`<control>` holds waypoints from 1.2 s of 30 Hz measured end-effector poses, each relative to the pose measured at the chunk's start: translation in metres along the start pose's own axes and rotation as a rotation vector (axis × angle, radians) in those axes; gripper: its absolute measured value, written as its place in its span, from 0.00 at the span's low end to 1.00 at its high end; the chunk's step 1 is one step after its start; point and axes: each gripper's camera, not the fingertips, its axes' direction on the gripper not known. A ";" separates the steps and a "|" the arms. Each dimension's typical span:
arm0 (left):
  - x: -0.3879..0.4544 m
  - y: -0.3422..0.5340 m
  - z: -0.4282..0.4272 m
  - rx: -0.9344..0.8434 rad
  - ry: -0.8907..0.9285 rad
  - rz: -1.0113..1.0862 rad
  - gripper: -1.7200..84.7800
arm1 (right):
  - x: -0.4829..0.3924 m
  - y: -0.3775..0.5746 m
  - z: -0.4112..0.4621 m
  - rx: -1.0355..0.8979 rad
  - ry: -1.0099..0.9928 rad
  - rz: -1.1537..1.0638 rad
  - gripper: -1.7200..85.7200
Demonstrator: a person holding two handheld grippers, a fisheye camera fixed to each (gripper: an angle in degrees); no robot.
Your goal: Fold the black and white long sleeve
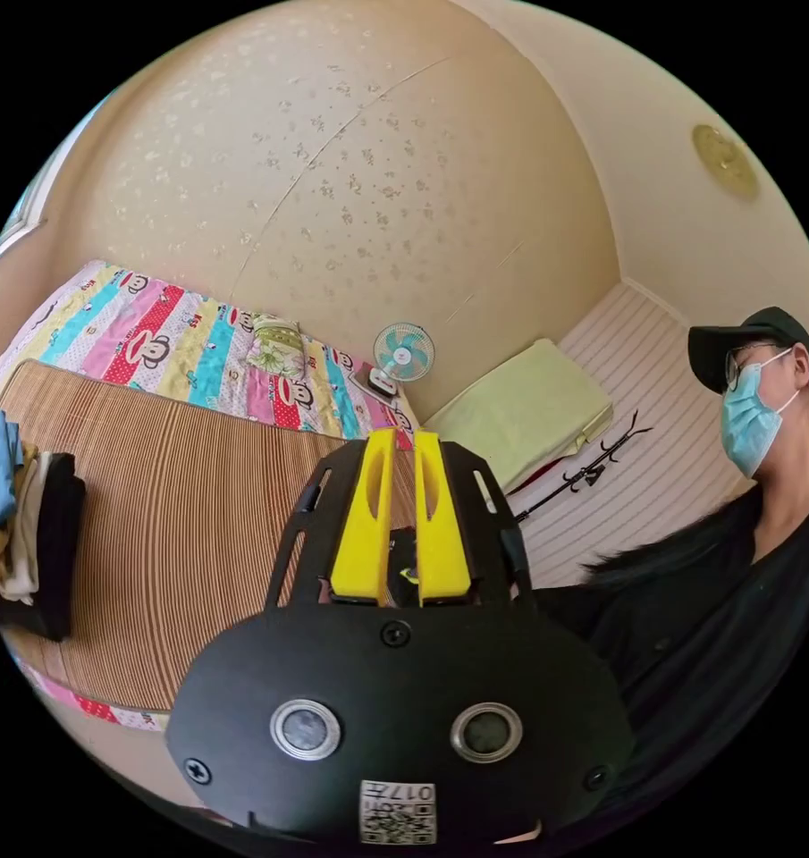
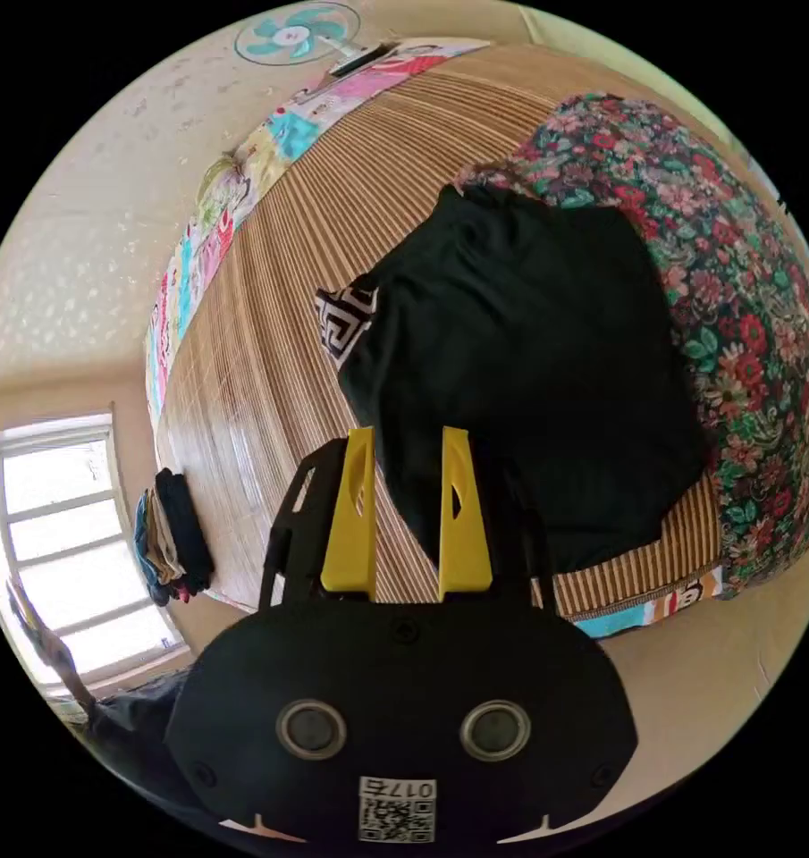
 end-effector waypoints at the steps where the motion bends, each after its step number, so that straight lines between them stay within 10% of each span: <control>1: -0.001 0.001 0.001 -0.003 -0.005 -0.004 0.07 | 0.006 0.002 -0.003 0.028 -0.027 0.039 0.10; 4: -0.010 0.001 0.009 -0.001 0.011 -0.031 0.07 | 0.012 0.019 -0.035 0.158 -0.203 0.057 0.05; 15: -0.005 0.002 0.084 -0.253 0.217 0.088 0.08 | -0.057 0.176 -0.285 0.631 -1.053 -1.087 0.03; 31: 0.011 0.048 -0.001 -0.348 0.271 0.386 0.18 | -0.268 0.310 -0.314 0.441 -1.028 -1.616 0.04; 36: 0.008 0.059 -0.059 -0.190 0.415 0.404 0.08 | -0.312 0.366 -0.294 0.376 -1.070 -1.588 0.06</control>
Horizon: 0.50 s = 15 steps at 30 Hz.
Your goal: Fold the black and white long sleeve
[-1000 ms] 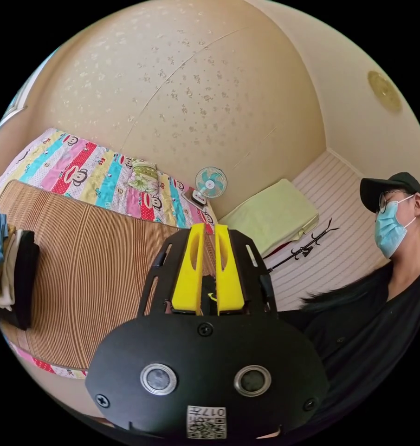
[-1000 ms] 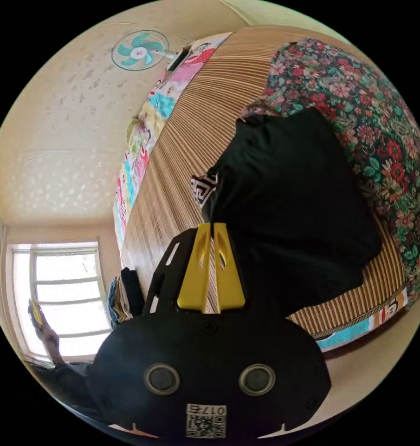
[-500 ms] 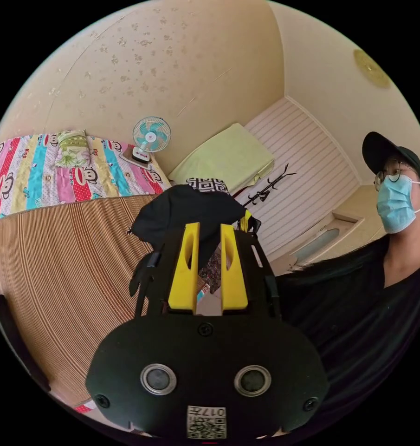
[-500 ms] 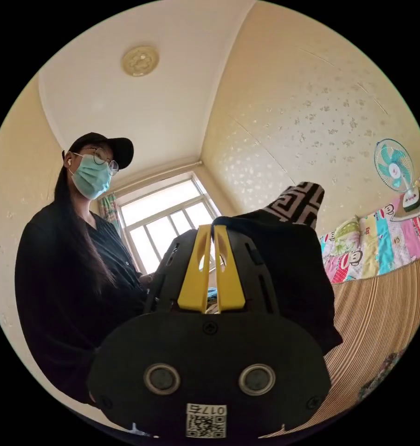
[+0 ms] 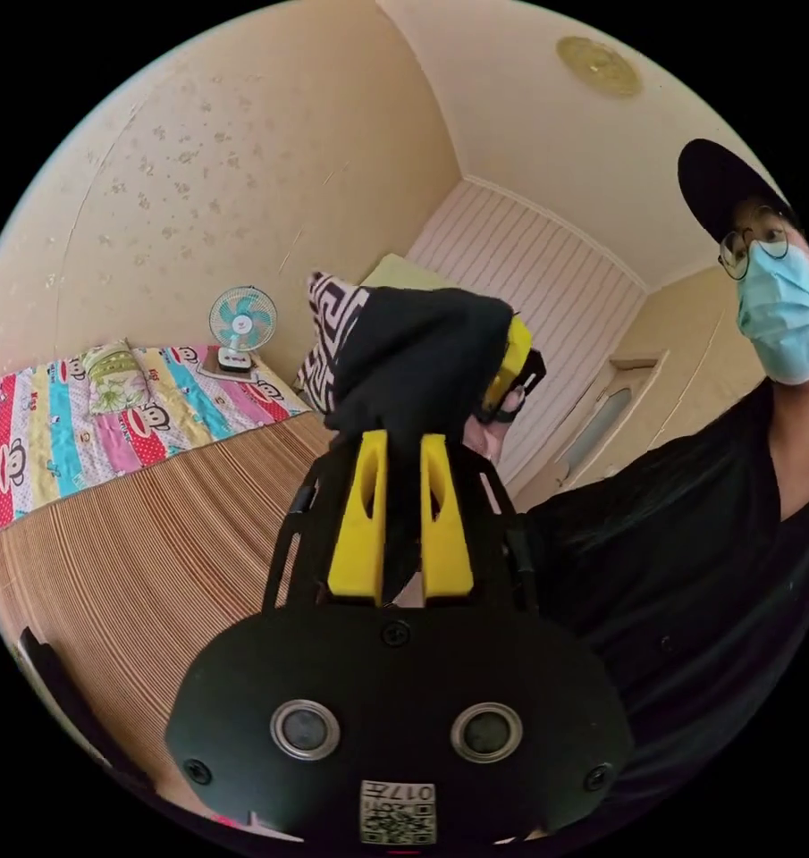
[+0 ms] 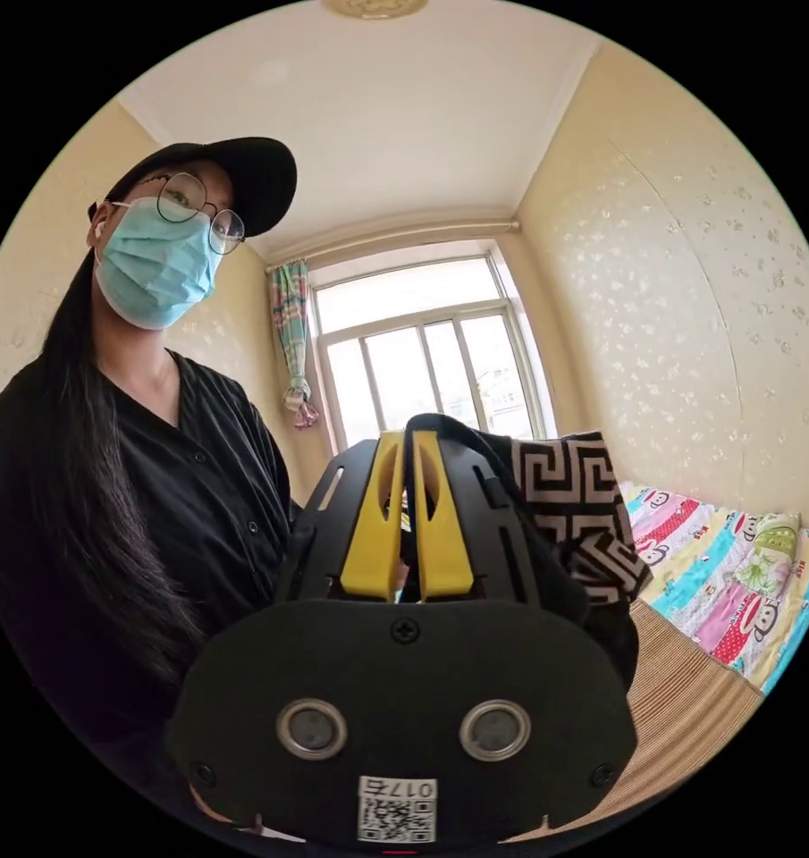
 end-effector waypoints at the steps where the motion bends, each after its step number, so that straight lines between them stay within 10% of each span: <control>1: 0.001 0.002 -0.010 0.019 0.013 0.018 0.07 | -0.004 0.000 -0.003 0.019 -0.017 -0.007 0.06; 8: -0.028 0.020 -0.130 0.286 0.703 0.245 0.06 | -0.022 0.023 -0.042 0.059 0.152 0.079 0.10; 15: 0.012 0.022 -0.163 0.127 0.644 0.451 0.06 | 0.077 0.097 0.033 -0.011 0.005 0.625 0.20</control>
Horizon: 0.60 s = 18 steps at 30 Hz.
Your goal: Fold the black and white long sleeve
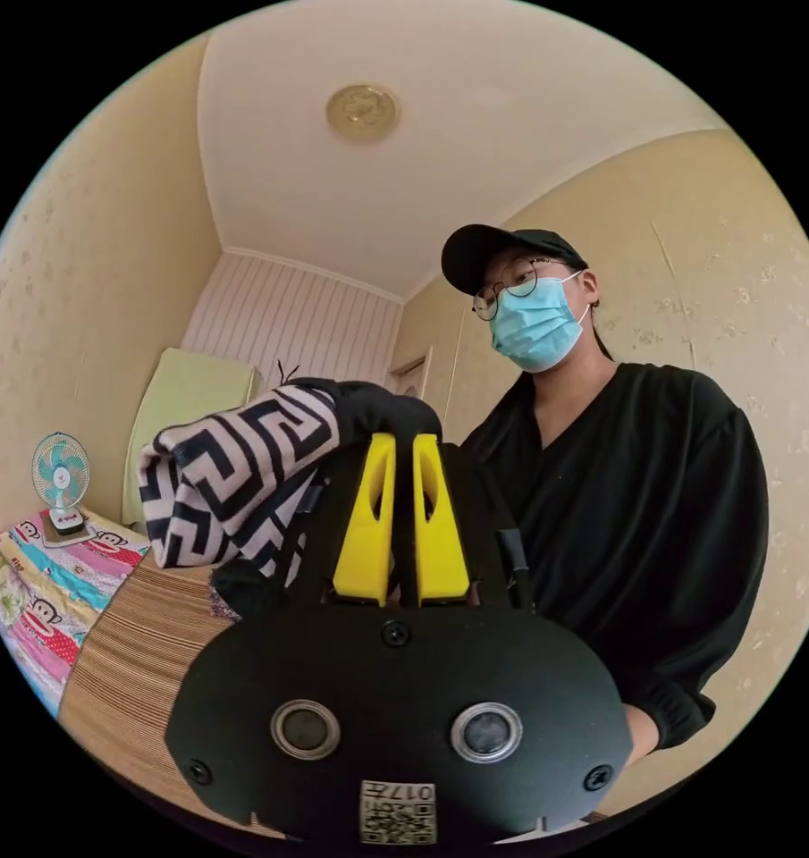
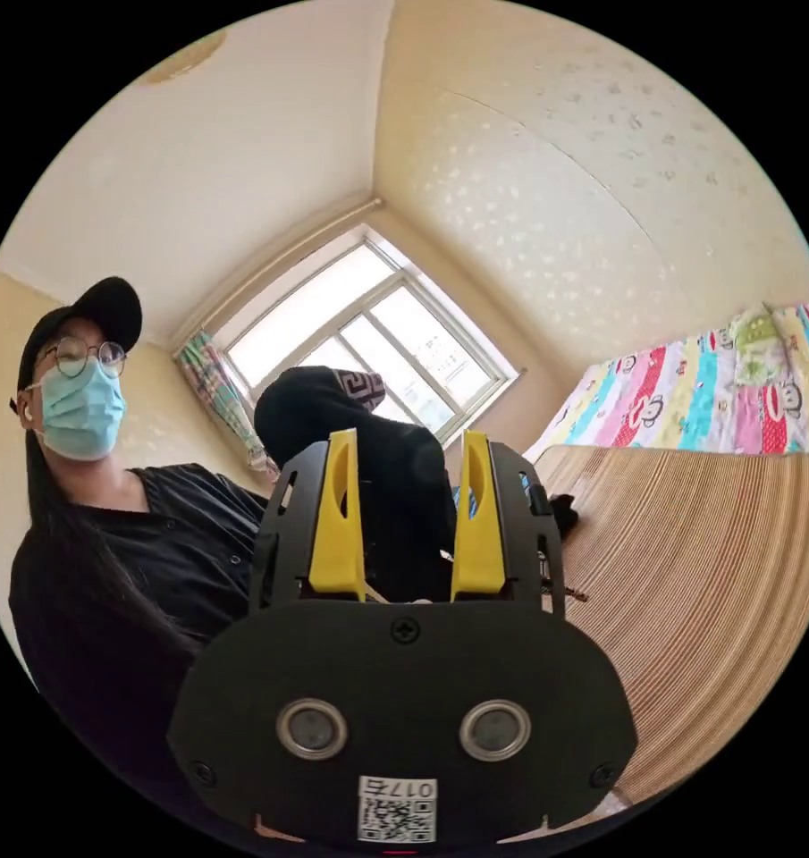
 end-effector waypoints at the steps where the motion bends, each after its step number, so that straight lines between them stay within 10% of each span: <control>1: 0.004 0.000 0.002 -0.004 -0.004 0.006 0.06 | 0.013 0.002 0.009 -0.024 -0.068 0.031 0.20; 8: 0.037 0.012 -0.025 -0.021 -0.173 -0.032 0.06 | 0.108 0.047 0.042 0.179 -0.788 0.322 0.08; 15: 0.021 0.049 -0.050 -0.345 -0.979 -0.580 0.16 | 0.022 0.029 -0.013 0.258 -0.196 -0.021 0.05; 18: 0.026 0.049 -0.023 -0.372 -1.037 -0.583 0.17 | -0.016 0.019 0.023 0.129 0.133 -0.103 0.05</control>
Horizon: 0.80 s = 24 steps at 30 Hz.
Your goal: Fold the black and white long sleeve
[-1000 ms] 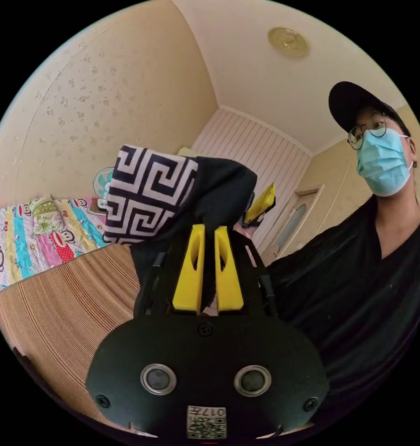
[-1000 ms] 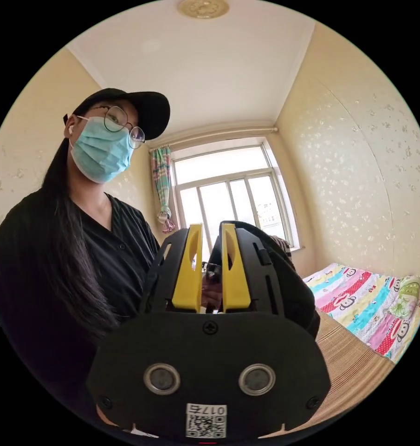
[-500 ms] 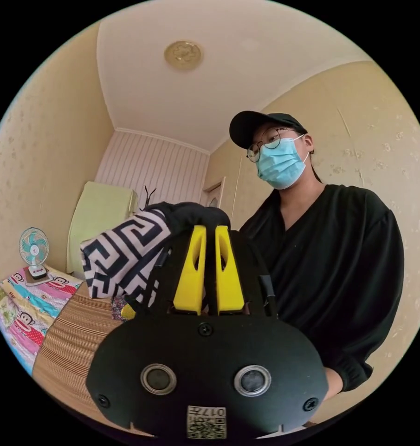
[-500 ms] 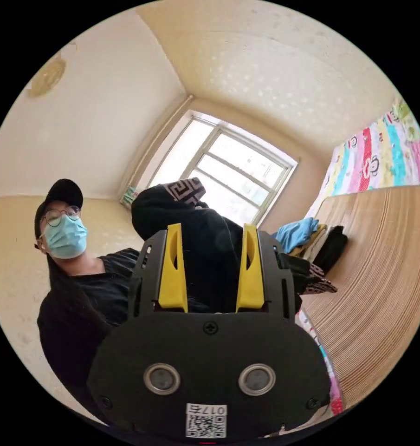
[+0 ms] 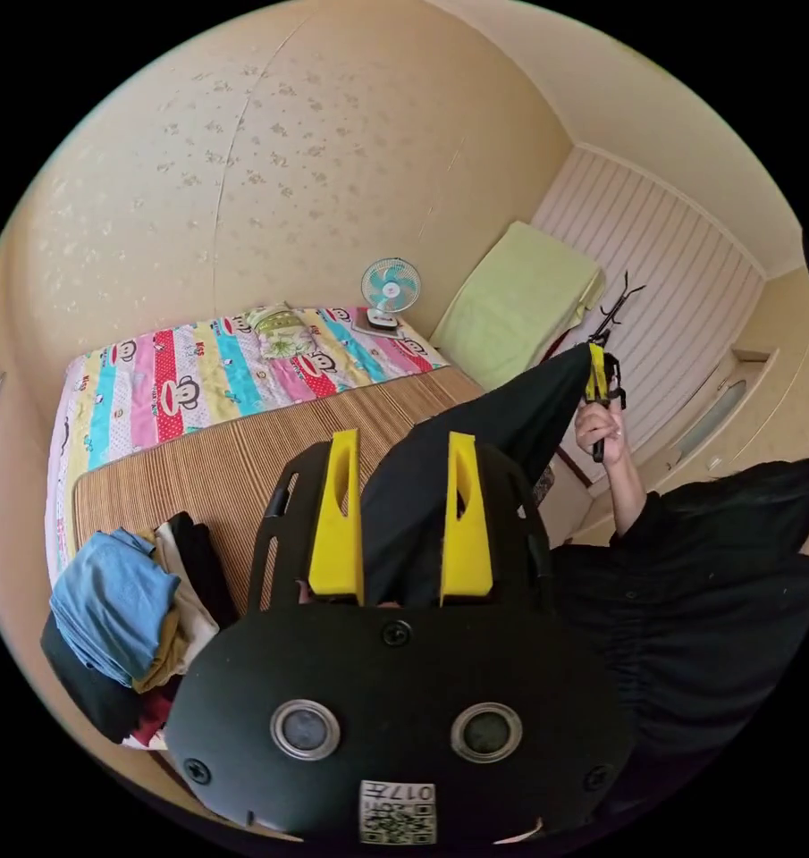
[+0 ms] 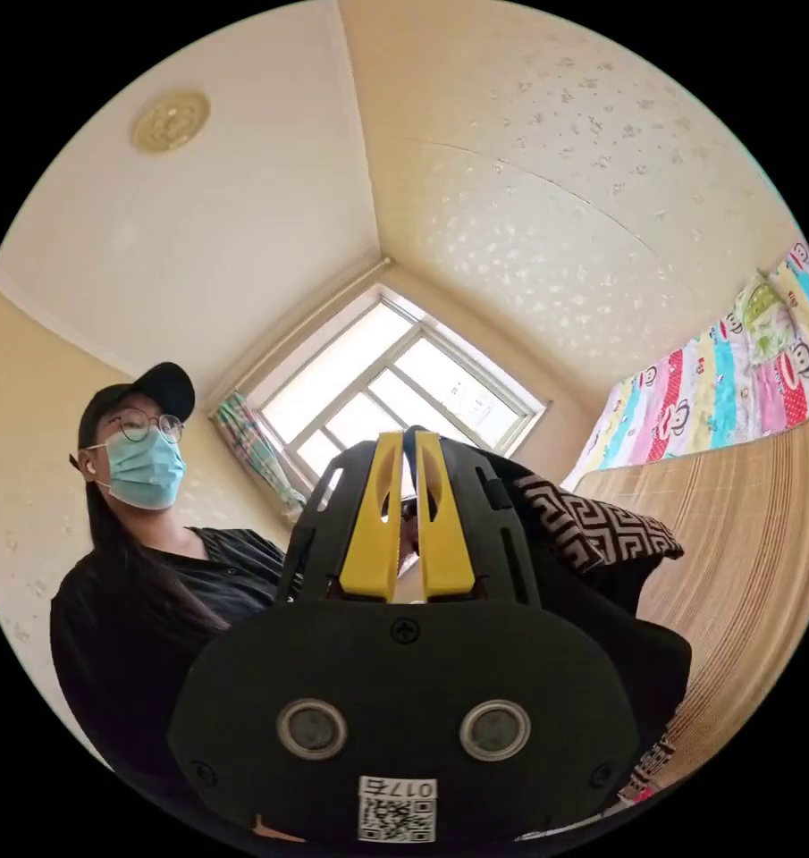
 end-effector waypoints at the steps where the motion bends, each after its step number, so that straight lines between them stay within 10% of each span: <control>1: 0.008 0.000 0.002 0.014 0.021 0.007 0.17 | -0.007 0.000 0.011 -0.032 0.071 -0.019 0.05; 8: 0.094 -0.023 0.060 -0.059 0.378 0.034 0.16 | -0.058 0.024 0.120 -0.150 0.057 -0.188 0.05; 24: 0.100 -0.074 -0.078 0.418 0.445 0.100 0.08 | -0.053 0.107 0.084 -0.020 0.100 -0.314 0.10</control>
